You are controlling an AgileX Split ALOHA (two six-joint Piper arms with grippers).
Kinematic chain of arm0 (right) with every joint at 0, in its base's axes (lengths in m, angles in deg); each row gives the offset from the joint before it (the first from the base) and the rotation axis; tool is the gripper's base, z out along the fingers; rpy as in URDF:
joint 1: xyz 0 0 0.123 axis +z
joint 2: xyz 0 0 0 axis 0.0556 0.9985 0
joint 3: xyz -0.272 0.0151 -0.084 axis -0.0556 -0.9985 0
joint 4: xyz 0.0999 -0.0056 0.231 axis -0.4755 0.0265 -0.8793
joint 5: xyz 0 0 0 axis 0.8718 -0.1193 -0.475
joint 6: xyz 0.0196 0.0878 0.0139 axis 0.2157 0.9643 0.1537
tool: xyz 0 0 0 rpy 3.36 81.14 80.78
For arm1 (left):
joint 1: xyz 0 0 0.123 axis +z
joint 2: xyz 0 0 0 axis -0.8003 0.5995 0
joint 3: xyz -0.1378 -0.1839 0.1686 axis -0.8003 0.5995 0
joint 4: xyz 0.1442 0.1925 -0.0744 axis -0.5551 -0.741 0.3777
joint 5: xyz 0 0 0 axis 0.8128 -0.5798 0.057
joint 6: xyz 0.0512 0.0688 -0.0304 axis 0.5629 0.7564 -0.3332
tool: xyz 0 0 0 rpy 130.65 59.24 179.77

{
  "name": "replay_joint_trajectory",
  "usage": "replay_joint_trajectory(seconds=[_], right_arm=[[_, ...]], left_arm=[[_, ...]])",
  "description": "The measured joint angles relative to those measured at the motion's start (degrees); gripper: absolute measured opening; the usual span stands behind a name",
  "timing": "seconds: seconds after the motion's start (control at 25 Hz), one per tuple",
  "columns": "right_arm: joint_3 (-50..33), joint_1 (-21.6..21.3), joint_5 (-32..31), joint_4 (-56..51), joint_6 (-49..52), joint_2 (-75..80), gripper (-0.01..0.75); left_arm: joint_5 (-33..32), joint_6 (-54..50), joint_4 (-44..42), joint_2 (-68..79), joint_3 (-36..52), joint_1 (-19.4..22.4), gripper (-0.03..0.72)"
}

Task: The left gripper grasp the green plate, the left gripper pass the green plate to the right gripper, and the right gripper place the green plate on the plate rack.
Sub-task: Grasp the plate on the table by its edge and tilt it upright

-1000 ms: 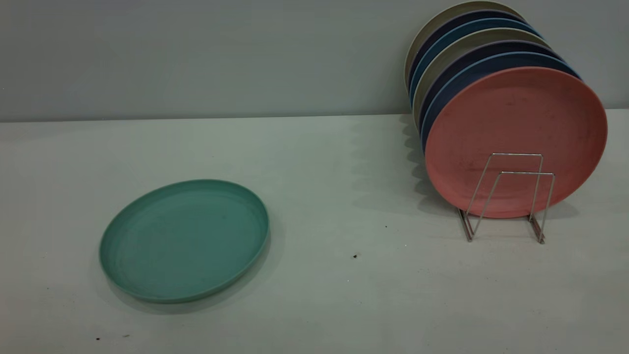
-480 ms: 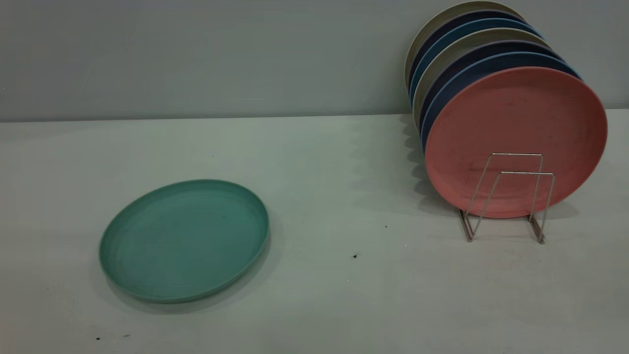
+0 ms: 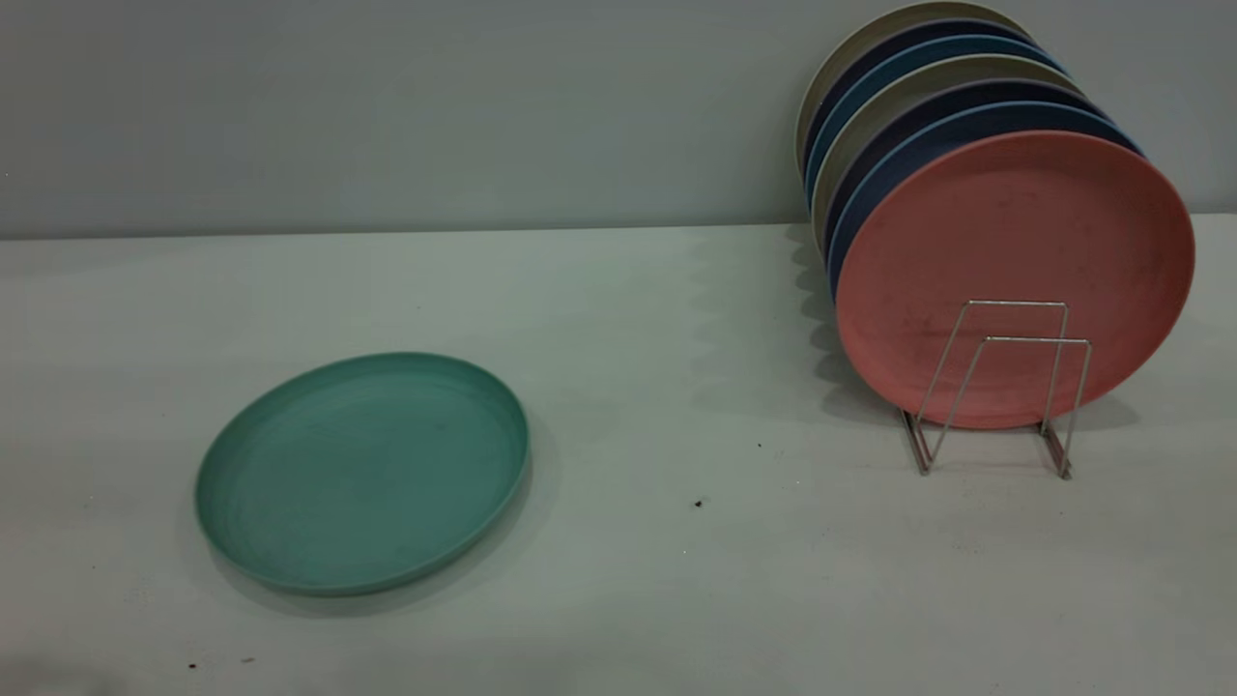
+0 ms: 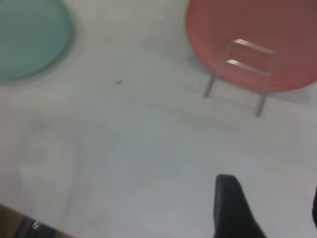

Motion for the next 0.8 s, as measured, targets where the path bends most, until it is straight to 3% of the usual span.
replay_joint_trajectory(seconds=[0.2,0.56,0.8], right_arm=[[0.0,0.0,1.4,-3.7,-4.2,4.4,0.406],[0.0,0.0,2.7,-4.6,-5.2,5.1,0.407],[0.0,0.0,2.8,-4.6,-5.2,5.1,0.407]], left_arm=[[6.9,5.5,5.8,18.5,-2.7,0.0,0.563],[8.5,21.5,19.4,39.9,-12.3,0.0,0.563],[8.5,29.8,28.8,49.1,-16.7,3.5,0.563]])
